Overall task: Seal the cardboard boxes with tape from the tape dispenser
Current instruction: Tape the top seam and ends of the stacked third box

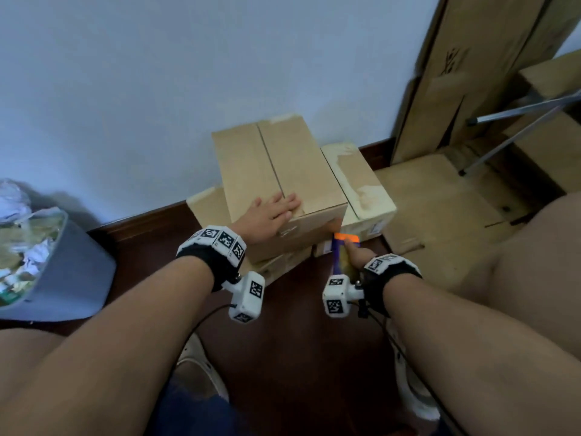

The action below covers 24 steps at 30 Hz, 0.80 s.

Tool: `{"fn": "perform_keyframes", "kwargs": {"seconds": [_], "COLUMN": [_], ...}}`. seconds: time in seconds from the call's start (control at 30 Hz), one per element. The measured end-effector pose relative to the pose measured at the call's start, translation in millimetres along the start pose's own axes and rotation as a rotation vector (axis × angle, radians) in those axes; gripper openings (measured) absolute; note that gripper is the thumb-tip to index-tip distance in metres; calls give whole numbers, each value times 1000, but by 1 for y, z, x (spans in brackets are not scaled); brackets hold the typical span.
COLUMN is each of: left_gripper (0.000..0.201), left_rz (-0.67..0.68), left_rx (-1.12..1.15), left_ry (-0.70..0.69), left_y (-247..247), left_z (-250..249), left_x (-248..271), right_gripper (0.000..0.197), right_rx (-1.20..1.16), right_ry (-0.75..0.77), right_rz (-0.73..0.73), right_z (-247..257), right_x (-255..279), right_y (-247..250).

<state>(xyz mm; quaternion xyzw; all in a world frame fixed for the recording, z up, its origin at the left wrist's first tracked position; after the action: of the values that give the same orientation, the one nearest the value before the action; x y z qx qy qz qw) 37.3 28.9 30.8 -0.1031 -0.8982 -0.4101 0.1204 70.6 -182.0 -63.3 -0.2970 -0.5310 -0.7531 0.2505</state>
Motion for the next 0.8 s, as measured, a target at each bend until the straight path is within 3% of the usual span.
{"fn": "perform_keyframes", "kwargs": {"seconds": [0.17,0.23,0.33,0.43,0.53,0.63,0.73,0.8], "left_gripper": [44,42,35,28,24,27,28,30], "left_rz": [-103,-203,-296,-327,-357,-186,-9,-31], "left_rx": [178,276,409,473,767,1073,1166,1291], "left_ry": [35,43,34,40,110,237,327,343], "left_y": [13,20,28,35,40,19,-20,-44], "left_z": [-3,-3,-3,2,17,23,18,16], "left_x": [7,11,18,24,30,35,39,34], "right_gripper": [81,79,63,67,52,34,29,32], "right_rx": [-429,-550,-532,-240,217,631,733,762], "right_ry": [-137,-45,176,382,534,578,583,584], "right_rz": [-345,-510,-653,-668,-598,-606,-580,-580], "right_z": [-31,-15,37,107,158,178,184,185], "right_x": [22,29,49,65,53,44,39,36], "right_y": [71,96,132,143,123,111,113,112]}}
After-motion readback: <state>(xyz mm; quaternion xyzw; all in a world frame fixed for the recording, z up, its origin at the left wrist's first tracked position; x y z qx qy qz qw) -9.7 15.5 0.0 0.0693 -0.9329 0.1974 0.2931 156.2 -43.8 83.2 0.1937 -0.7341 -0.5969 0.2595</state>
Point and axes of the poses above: each hand's wrist, its own x-axis away from the middle knuckle, its own y-axis out of the back of the hand, z = x × y, the point moved 8 cm from there along -x, towards the middle knuckle, and after that the axes turned 12 degrees about x, right-handed, at the moved point
